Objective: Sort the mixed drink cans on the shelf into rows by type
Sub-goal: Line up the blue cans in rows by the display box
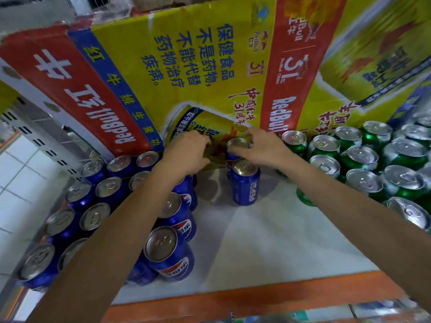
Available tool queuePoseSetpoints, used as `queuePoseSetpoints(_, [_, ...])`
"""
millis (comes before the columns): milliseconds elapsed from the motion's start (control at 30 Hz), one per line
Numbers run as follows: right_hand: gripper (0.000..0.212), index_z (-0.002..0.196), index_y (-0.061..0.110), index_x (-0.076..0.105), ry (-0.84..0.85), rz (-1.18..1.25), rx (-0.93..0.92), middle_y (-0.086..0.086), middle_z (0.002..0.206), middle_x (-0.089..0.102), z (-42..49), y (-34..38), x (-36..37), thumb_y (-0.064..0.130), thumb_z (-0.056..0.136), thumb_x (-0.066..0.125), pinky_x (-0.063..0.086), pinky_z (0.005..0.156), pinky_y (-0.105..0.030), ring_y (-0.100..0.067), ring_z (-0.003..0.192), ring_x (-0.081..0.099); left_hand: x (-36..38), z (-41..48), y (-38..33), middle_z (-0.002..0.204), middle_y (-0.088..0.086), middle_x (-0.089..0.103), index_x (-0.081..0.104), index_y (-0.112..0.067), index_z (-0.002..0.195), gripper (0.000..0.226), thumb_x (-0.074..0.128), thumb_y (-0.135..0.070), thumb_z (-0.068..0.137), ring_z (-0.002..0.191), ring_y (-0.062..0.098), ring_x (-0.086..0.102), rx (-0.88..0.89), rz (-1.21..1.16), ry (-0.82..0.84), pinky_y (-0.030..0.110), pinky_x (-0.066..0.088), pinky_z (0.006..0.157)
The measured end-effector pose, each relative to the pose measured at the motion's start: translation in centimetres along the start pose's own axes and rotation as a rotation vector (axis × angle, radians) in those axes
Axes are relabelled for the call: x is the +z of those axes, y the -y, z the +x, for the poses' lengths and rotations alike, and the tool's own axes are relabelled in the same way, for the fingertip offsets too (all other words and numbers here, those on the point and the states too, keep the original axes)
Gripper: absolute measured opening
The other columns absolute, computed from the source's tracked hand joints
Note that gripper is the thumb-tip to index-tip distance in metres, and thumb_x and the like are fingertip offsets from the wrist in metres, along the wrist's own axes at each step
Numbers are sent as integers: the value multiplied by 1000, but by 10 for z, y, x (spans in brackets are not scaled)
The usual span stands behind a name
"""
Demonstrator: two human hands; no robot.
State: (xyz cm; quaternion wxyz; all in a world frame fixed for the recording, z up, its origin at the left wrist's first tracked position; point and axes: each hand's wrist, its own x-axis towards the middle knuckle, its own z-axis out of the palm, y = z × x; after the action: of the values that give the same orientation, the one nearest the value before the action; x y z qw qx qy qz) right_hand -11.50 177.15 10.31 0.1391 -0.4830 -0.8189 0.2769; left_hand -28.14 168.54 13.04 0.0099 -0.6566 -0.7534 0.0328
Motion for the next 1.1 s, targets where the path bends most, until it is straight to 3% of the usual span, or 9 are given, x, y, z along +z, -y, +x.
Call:
queuePoseSetpoints(100, [78,128,11,42,90,-236,24,-8,118,55,12,18,0,59,73,70,46,72,-34,-28,100,57,5,4,11,125,14,54,55,-14,129,47,63,-37,88,113,32,54,-100,66,-28,42,49,88])
queuePoseSetpoints(200, [68,127,4,42,66,-374,-66,-10,119,54,14,29,2,42,79,72,42,70,-32,-28,102,55,9,0,23,122,14,58,60,-13,124,40,61,-34,90,111,30,55,-193,8,-56,40,48,85])
queuePoseSetpoints(400, [48,122,4,47,102,-401,-208,-15,117,56,10,50,15,18,83,69,40,70,-32,-33,107,57,11,-6,34,127,8,61,60,-21,127,37,62,-24,90,116,28,54,-223,-104,-81,38,45,91])
queuePoseSetpoints(667, [50,127,1,41,138,-325,-255,-18,114,53,19,67,39,11,84,65,37,69,-33,-37,105,55,16,-3,39,120,6,65,64,-31,122,34,64,-26,88,112,31,56,-229,-103,-63,40,48,87])
queuePoseSetpoints(833, [60,135,8,35,120,-305,-235,-16,124,41,23,63,47,13,85,67,38,73,-36,-41,107,53,14,-5,36,112,8,66,67,-25,117,27,60,-22,90,106,30,59,-213,-60,-86,37,48,80])
queuePoseSetpoints(967, [60,129,13,32,75,-257,-259,-15,117,44,23,57,53,11,82,70,42,70,-40,-41,101,55,12,-7,34,114,10,65,66,-21,118,27,58,-20,92,108,31,57,-214,-53,-99,39,48,83])
queuePoseSetpoints(1100, [60,130,12,36,124,-245,-269,-14,119,44,22,57,46,21,82,71,38,75,-37,-37,106,52,10,-11,30,116,10,63,66,-19,118,26,55,-19,94,109,31,56,-208,-25,-107,37,46,81])
